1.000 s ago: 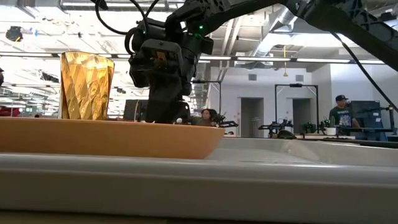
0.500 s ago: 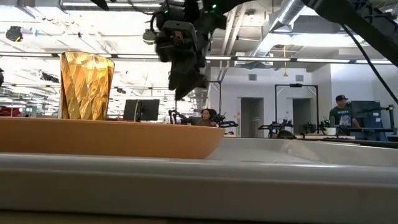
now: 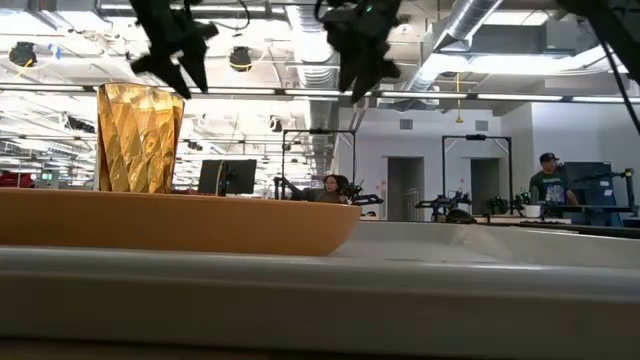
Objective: Pick and place plate/cup/fork/spoon on tray
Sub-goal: Put the light orange fork on the gray serving tray to the right of the orange plate
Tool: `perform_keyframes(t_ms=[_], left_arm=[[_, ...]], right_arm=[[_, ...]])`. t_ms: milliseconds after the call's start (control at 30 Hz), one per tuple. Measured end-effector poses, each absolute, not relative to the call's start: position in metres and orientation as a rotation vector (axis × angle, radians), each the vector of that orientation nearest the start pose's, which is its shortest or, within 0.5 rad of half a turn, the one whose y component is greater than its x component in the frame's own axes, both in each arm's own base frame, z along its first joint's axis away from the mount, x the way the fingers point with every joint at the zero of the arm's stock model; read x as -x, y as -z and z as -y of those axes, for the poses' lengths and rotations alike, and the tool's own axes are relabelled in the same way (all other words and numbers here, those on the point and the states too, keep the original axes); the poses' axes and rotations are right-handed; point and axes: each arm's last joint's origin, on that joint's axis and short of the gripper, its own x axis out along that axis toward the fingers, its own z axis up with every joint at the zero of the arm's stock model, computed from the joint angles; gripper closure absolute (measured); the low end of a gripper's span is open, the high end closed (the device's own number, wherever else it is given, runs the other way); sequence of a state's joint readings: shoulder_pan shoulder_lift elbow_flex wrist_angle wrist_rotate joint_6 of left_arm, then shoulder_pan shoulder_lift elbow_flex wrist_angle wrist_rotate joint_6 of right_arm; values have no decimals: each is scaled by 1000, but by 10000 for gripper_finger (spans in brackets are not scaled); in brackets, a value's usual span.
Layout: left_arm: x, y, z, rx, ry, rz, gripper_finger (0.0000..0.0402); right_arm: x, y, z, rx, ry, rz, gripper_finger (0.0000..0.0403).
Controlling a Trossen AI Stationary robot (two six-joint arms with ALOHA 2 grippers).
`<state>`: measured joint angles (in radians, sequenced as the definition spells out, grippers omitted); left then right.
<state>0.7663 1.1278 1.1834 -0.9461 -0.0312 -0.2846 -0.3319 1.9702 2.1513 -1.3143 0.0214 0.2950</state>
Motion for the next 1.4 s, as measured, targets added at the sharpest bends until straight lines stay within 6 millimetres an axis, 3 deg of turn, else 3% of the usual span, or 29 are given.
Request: perform_keyframes(t_ms=[300,500,867,1200,1400], left_arm=[[-166,-254,-165,743,-827,-730,198],[-173,-206,-172,821,-850,-826,198],[-187,-162,-187,883,-914,-957,198],[-183,-137,-199,952,-963,-1028,201],[-180,-136,-200,956,-963,-1043,276]], right_arm=[[-317,-411,128,-413,571,-1017,207],[-304,-423,129,-388,623,-975,204],[-303,-420,133,-354,609,-1012,212],[-303,-420,131,-341,597,-1021,212],[-305,-420,128,-338,588,-1023,212]])
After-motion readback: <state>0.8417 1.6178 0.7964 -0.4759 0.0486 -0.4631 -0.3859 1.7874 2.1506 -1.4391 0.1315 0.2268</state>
